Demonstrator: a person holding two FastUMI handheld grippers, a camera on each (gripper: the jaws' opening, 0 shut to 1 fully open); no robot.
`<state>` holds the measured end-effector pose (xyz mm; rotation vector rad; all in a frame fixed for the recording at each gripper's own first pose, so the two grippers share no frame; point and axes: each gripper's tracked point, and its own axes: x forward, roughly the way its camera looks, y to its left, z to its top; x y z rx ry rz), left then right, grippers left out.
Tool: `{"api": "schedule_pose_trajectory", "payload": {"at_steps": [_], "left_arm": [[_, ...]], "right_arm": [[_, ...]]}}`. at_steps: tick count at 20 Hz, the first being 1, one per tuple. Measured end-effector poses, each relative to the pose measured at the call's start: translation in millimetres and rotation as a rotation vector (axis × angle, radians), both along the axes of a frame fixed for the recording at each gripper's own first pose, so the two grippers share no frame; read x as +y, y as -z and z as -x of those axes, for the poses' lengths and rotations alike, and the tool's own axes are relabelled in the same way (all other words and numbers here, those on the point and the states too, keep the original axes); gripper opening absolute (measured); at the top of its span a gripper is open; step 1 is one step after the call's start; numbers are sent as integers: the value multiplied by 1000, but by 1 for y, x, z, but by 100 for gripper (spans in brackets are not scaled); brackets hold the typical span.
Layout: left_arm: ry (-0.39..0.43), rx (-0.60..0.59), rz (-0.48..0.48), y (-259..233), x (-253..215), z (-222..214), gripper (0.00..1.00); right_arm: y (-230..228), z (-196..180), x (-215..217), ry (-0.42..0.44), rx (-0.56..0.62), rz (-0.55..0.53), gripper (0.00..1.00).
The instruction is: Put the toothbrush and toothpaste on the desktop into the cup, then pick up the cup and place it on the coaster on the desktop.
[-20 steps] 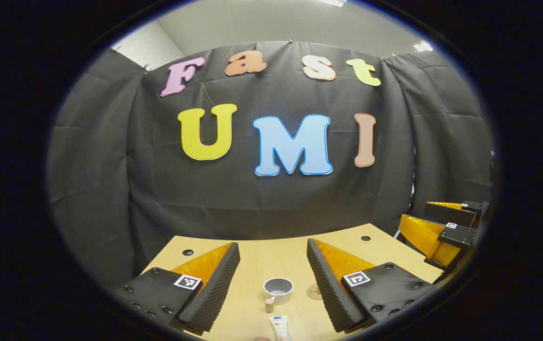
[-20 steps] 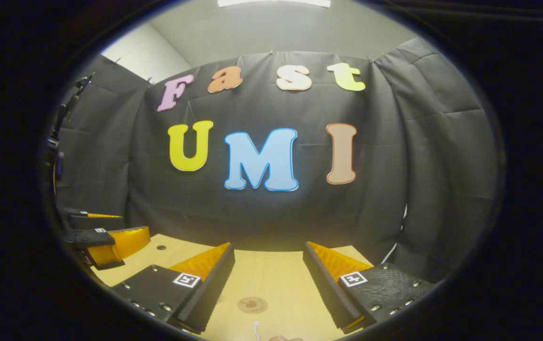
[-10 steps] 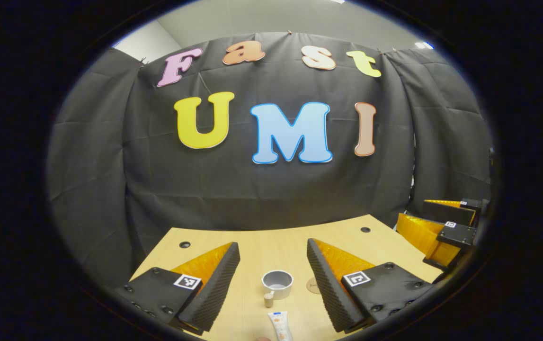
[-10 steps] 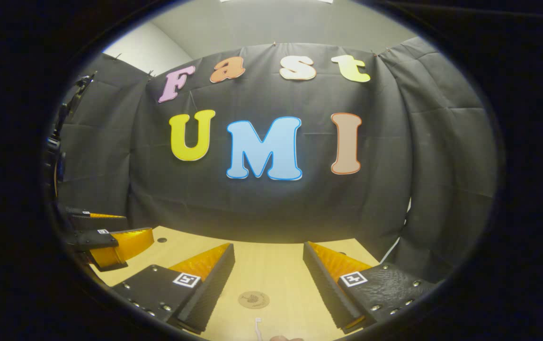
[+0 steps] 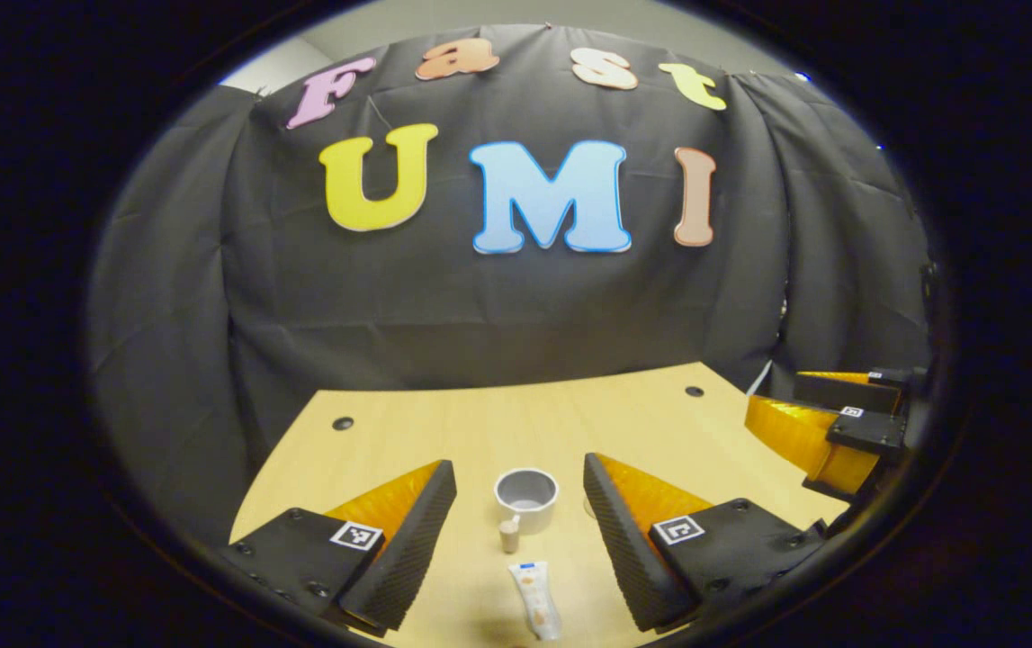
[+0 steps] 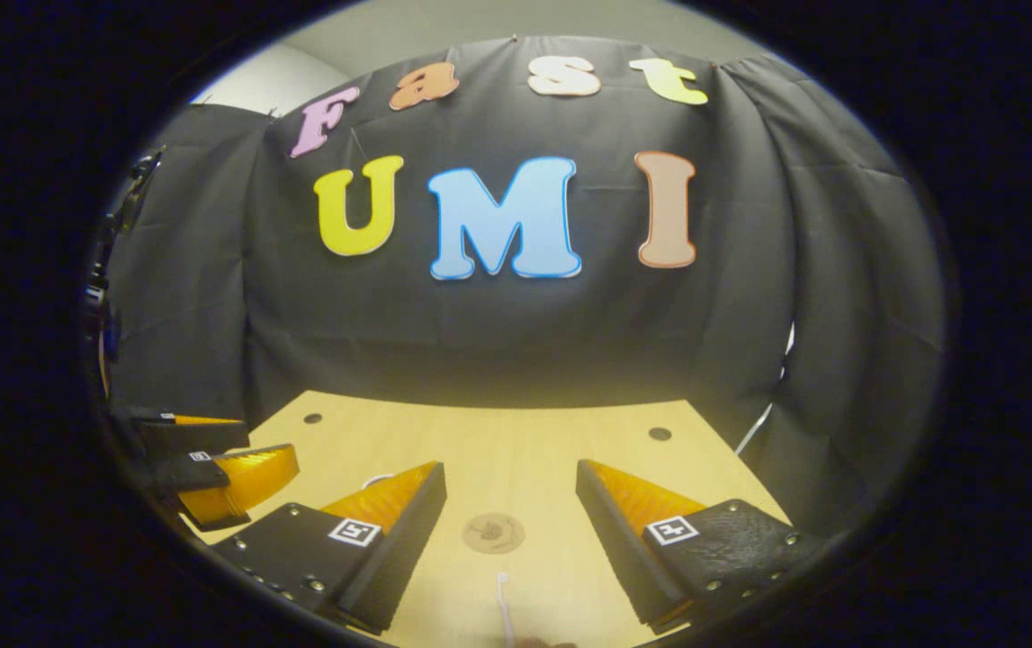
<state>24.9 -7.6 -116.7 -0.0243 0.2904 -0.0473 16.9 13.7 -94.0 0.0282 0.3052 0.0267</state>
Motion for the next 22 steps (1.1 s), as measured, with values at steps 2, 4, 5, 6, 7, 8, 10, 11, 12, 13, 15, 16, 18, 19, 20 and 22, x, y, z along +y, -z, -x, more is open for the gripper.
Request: {"api": "schedule_pose_trajectory", "payload": {"at_steps": [2,4,5,6,7,8,10,11,12,13,15,16,18,19,20,22], "left_arm": [[16,76,23,26,-7,-1,95],[21,155,45,55,-11,0,94],[19,196,54,69,-11,1,94],[16,236,66,83,-12,2,94],[14,270,78,96,-12,6,94],[12,301,87,108,-13,8,95],[8,368,95,131,-12,12,94],[7,403,98,143,-13,16,94],[6,439,102,154,-14,18,95],[5,476,107,167,-14,22,95],[-3,547,117,189,-15,25,95],[-9,575,126,198,-14,25,95],[-25,620,134,215,-14,27,96],[-32,643,133,223,-13,29,96],[-37,664,129,228,-12,30,96],[-42,710,127,244,-12,31,96]], "right_arm": [[20,2,-1,6,66,-13,92],[41,4,-5,21,137,-25,94],[53,6,-6,29,173,-35,92],[64,7,-8,36,211,-45,92],[74,9,-8,42,245,-56,92],[84,11,-10,47,281,-66,92],[108,19,-12,50,356,-80,92],[120,22,-13,49,400,-87,92],[133,26,-13,50,445,-92,92],[147,32,-13,49,490,-97,91],[168,38,-13,49,562,-103,94],[179,40,-13,48,591,-103,94],[195,44,-12,40,648,-99,94],[203,46,-11,33,677,-94,94],[213,47,-9,27,707,-90,94],[229,50,-5,13,771,-79,94]]}}
